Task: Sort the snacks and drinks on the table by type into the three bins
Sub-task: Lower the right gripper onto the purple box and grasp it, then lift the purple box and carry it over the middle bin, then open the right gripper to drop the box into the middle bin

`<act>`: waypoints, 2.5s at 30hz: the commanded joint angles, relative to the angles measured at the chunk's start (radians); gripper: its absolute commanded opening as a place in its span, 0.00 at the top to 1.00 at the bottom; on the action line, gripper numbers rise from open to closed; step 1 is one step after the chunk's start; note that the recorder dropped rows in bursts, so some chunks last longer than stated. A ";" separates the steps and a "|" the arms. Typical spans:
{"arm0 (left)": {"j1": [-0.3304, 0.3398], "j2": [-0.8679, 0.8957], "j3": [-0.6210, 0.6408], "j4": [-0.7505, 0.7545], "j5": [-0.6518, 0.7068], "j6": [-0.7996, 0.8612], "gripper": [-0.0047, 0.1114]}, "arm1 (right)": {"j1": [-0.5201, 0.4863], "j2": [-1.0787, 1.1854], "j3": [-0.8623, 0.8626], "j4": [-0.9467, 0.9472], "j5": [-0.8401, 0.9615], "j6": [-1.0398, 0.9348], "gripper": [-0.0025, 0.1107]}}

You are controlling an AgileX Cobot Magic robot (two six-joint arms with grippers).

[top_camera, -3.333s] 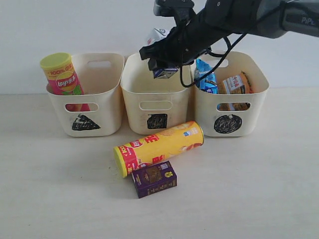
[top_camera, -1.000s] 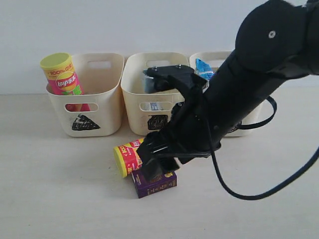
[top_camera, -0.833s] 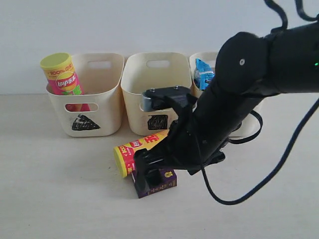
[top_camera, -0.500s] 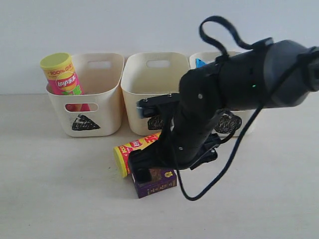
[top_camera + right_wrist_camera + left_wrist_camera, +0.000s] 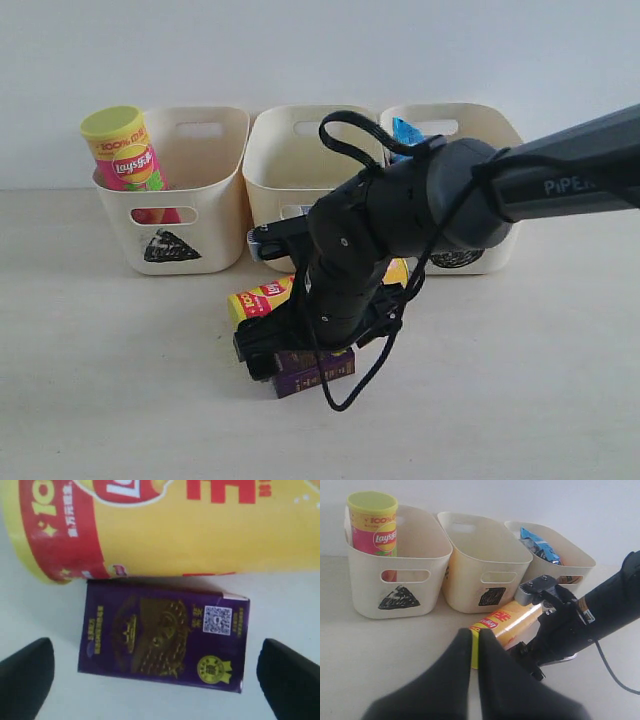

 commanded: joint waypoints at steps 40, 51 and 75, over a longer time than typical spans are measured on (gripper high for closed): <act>0.001 -0.005 0.023 -0.003 -0.002 -0.006 0.92 | -0.063 -0.306 -0.053 -0.205 -0.044 -0.031 0.97; 0.001 -0.005 0.023 -0.003 -0.002 -0.006 0.92 | -0.202 -0.175 -0.280 -0.156 -0.084 0.010 0.98; 0.001 -0.005 0.023 -0.003 0.001 -0.006 0.92 | -0.238 0.090 -0.504 -0.204 -0.087 -0.029 0.96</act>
